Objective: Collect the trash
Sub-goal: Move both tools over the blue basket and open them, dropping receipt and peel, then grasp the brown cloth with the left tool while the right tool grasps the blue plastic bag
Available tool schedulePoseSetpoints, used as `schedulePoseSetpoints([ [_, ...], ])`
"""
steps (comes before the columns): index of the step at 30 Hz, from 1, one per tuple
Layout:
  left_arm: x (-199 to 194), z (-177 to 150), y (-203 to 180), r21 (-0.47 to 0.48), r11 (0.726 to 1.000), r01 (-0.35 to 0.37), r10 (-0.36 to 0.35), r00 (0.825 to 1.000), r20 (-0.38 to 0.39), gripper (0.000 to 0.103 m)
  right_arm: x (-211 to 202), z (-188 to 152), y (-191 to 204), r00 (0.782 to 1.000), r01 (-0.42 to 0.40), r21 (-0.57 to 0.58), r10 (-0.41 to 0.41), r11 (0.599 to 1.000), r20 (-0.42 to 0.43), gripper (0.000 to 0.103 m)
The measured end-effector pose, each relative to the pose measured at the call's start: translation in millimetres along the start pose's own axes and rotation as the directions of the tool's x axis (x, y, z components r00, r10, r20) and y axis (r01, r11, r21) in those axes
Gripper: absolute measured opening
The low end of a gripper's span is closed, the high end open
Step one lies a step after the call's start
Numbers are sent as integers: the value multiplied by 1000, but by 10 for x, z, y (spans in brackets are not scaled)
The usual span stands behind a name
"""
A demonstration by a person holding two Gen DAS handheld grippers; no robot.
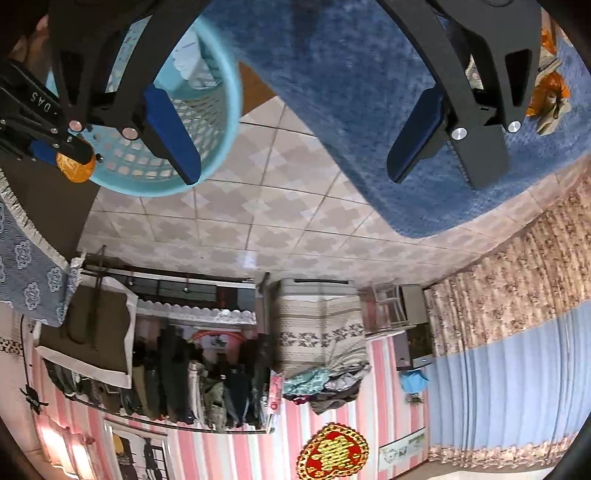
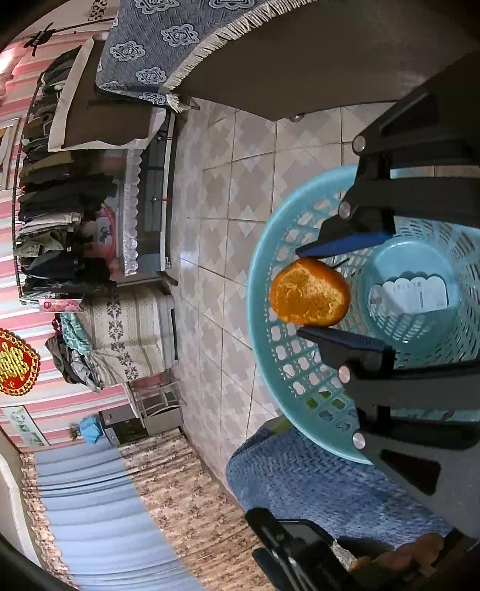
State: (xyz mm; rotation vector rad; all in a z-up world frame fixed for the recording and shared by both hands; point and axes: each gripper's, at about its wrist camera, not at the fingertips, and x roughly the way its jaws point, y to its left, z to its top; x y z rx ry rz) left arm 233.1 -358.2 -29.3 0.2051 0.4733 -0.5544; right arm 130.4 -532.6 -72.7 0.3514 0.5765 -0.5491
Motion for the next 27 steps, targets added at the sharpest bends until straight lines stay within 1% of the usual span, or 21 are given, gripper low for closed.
schedulePoseSetpoints([
  [3,1,-44,70,-2,1000,-19,19,1000,-5,98,-16,3,52,1000,-1,-5,1,1000,17,41],
  [5,2,-74,116,-5,1000,-28,28,1000,-8,98,-62,17,93,999,2,-16,-1,1000,41,51],
  [6,1,-86,137,-8,999,-31,31,999,-10,98,-86,22,103,999,5,-19,-4,1000,53,61],
  [7,0,-101,160,-11,999,-33,33,999,-12,98,-111,36,119,998,1,-19,0,1000,64,68],
  [12,-44,-135,254,-29,998,-50,50,999,-19,98,-160,57,218,997,-16,-37,19,999,80,76],
  [13,-63,-131,276,-34,998,-54,53,998,-18,98,-167,53,235,996,-14,-41,17,999,82,77],
  [15,-114,-120,323,-44,997,-62,62,998,-13,98,-184,59,265,996,-7,-48,11,999,84,89],
  [17,-185,-104,391,-55,996,-72,72,997,-6,98,-237,60,288,995,1,-53,4,999,100,90],
  [19,-261,-89,449,-61,995,-81,82,997,2,98,-261,81,303,995,2,-55,4,998,103,94],
  [23,-462,-68,582,-79,990,-114,116,993,20,98,-350,94,364,993,0,-64,7,998,116,96],
  [27,-699,-70,757,-108,985,-138,142,989,34,98,-494,114,467,990,-23,-63,31,998,136,97],
])
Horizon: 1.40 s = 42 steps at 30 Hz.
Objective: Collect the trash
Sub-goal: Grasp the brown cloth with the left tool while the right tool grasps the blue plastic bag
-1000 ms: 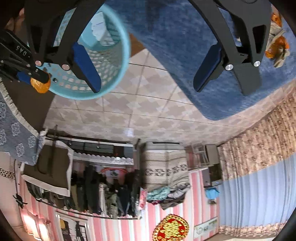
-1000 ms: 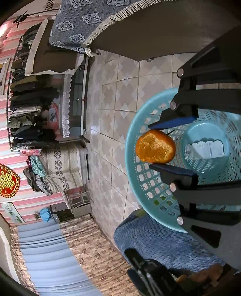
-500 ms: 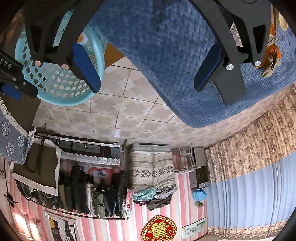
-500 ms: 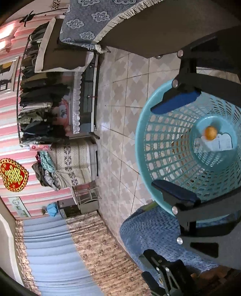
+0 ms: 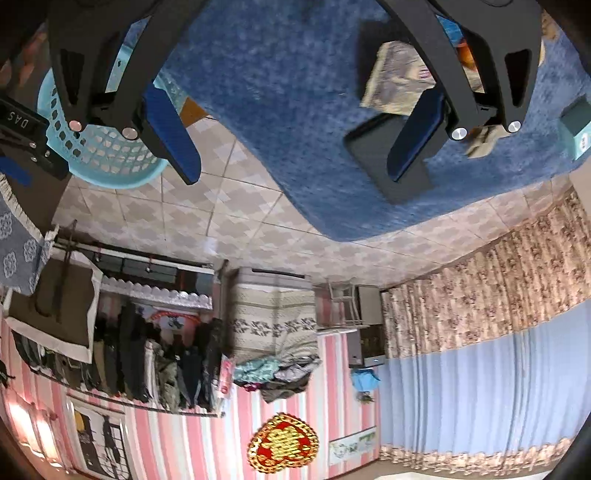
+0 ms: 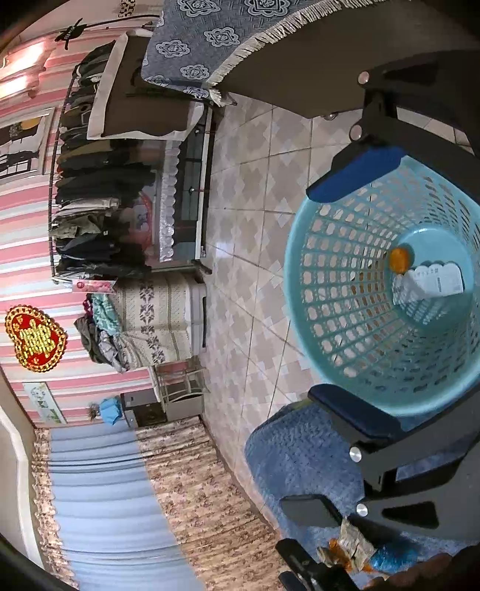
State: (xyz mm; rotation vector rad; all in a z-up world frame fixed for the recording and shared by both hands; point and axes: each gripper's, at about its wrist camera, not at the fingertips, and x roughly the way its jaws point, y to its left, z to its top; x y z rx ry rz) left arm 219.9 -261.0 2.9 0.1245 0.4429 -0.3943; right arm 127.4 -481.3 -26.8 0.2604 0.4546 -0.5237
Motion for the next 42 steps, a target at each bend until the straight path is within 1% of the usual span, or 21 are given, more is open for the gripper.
schedulePoseSetpoints([
  [4,-221,-19,221,-18,999,-30,30,999,13,98,-112,-7,146,999,-31,-6,31,1000,12,97],
  [12,-682,-186,746,-58,993,-105,106,994,9,98,-313,-109,669,992,-125,-117,126,985,1,97],
  [16,-939,-309,1024,-78,987,-140,141,990,8,98,-444,-217,924,979,-203,-141,204,969,-14,97],
  [20,-1178,-477,1330,-89,979,-181,181,983,-8,98,-534,-345,1134,967,-255,-162,253,953,-34,97],
  [23,-1357,-653,1628,-103,968,-228,226,974,-30,98,-626,-422,1290,959,-282,-191,283,940,-26,97],
  [25,-1441,-742,1802,-108,960,-257,253,966,-44,98,-674,-448,1382,949,-312,-195,314,930,-24,97],
  [29,-1592,-1017,2151,-124,939,-321,314,946,-77,98,-721,-519,1557,928,-371,-192,370,909,-40,97],
  [32,-1656,-1259,2385,-149,928,-343,327,937,-123,98,-726,-601,1715,920,-392,-215,387,895,-67,97],
  [34,-1674,-1473,2512,-167,920,-354,329,931,-160,98,-727,-655,1826,920,-391,-242,383,888,-80,97],
  [36,-1685,-1645,2591,-174,910,-377,345,920,-186,98,-717,-677,1919,920,-390,-268,381,881,-90,97],
  [38,-1658,-1780,2685,-188,903,-385,343,913,-220,98,-715,-710,1986,924,-382,-293,371,876,-94,97],
  [40,-1629,-1866,2733,-200,901,-384,335,911,-242,98,-711,-733,2040,931,-365,-314,354,877,-91,97],
  [42,-1606,-1916,2747,-193,902,-386,335,908,-250,98,-689,-728,2063,936,-351,-317,338,881,-96,97],
])
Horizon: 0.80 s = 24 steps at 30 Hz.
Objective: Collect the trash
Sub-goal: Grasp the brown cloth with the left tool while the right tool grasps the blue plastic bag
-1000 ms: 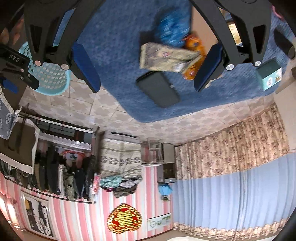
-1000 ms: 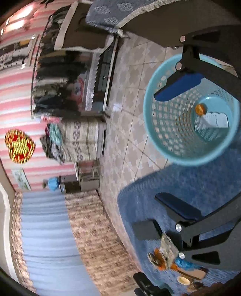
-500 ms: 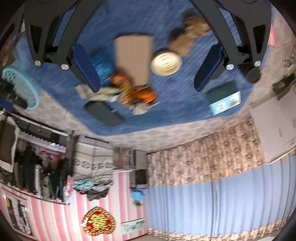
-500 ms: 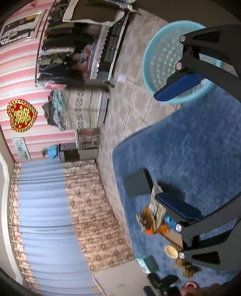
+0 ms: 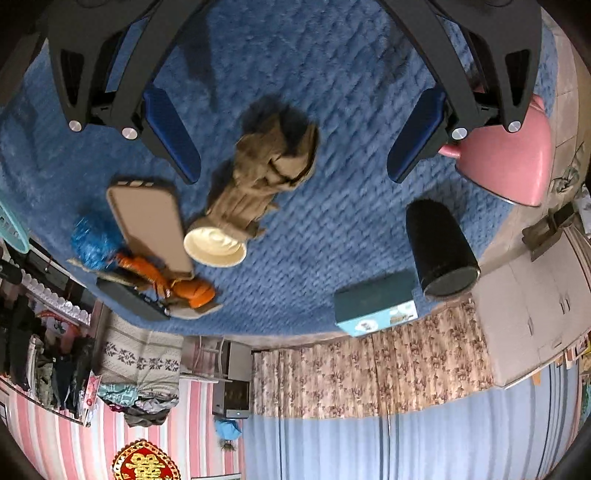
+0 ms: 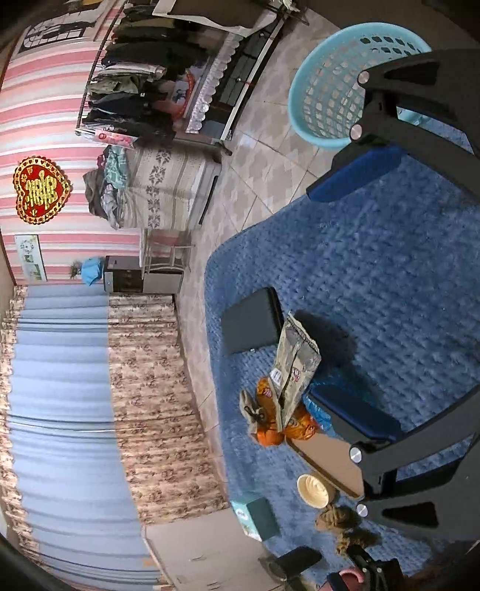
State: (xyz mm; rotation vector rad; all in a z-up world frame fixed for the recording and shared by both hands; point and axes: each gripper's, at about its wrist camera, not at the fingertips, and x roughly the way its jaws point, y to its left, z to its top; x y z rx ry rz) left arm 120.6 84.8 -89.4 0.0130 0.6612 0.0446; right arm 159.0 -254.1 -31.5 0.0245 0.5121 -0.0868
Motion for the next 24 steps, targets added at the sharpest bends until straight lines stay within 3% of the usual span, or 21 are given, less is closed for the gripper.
schedulePoseSetpoints([
  [6,50,-9,-61,15,1000,24,-24,1000,2,96,145,-31,-23,998,11,56,-8,998,-60,97],
  [10,144,19,-97,32,998,46,-45,998,-43,75,200,-59,19,996,-46,83,53,995,-77,97],
  [14,222,30,-69,8,996,86,-86,993,-77,47,260,-87,82,989,-95,101,106,990,-108,97],
  [19,137,22,-38,20,997,74,-73,996,-47,46,331,-123,208,977,-155,104,168,982,-132,97],
  [24,44,138,107,-10,998,59,-59,998,-13,46,391,-143,420,975,-168,61,175,984,-139,97],
])
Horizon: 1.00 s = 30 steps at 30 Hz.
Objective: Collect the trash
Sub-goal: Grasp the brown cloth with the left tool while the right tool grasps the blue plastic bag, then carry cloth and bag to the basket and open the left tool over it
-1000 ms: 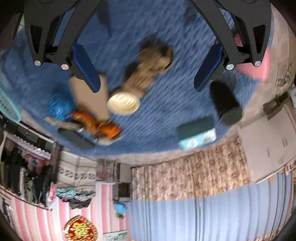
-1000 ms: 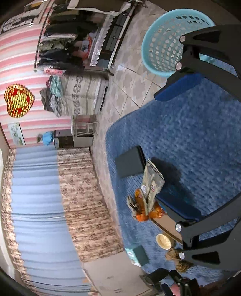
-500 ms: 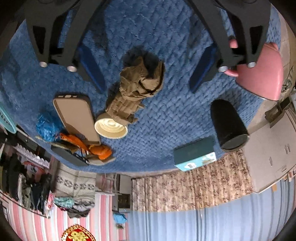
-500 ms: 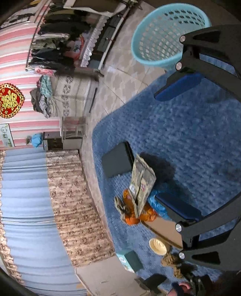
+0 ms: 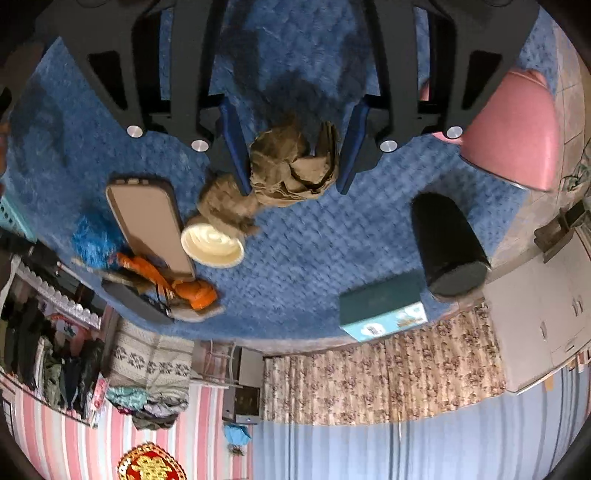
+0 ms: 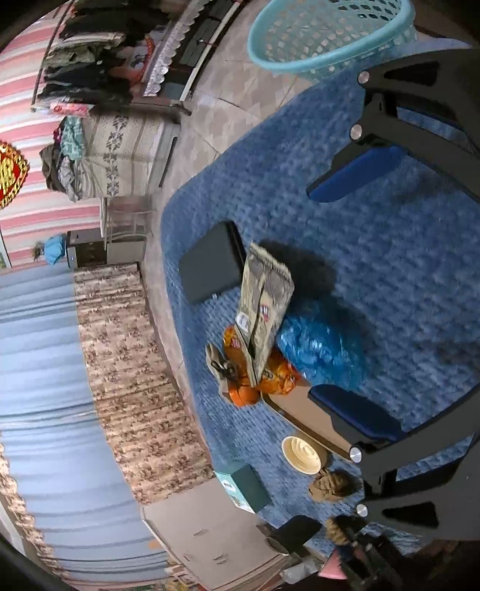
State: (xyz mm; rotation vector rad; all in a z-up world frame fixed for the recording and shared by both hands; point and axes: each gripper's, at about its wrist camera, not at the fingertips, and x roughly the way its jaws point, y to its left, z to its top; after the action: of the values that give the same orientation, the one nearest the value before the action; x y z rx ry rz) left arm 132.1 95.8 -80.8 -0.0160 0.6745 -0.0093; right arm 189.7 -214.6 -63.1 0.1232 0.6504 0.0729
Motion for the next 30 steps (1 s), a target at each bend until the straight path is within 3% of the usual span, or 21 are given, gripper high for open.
schedulePoseSetpoints([
  [5,-58,190,78,-14,1000,-16,16,999,44,46,184,-30,232,999,9,-73,-12,997,-36,95],
  [6,-53,228,96,-20,1000,-18,19,999,47,46,212,-30,254,999,10,-82,-13,997,-41,91],
  [8,-41,283,133,-35,999,-12,14,999,47,46,321,-36,308,998,-4,-97,-2,995,-63,76],
  [10,-26,303,164,-42,999,-11,12,999,45,46,417,-57,317,995,-28,-102,18,994,-97,48],
  [13,-17,310,164,-44,999,-17,19,999,47,46,450,-62,253,990,-91,-77,82,993,-117,36],
  [21,-69,387,20,-33,999,-2,5,997,73,46,85,47,-39,992,-121,-39,120,992,-42,29],
  [30,-218,661,-421,24,999,49,-52,989,137,46,-311,118,-326,996,-81,-78,83,994,28,29],
])
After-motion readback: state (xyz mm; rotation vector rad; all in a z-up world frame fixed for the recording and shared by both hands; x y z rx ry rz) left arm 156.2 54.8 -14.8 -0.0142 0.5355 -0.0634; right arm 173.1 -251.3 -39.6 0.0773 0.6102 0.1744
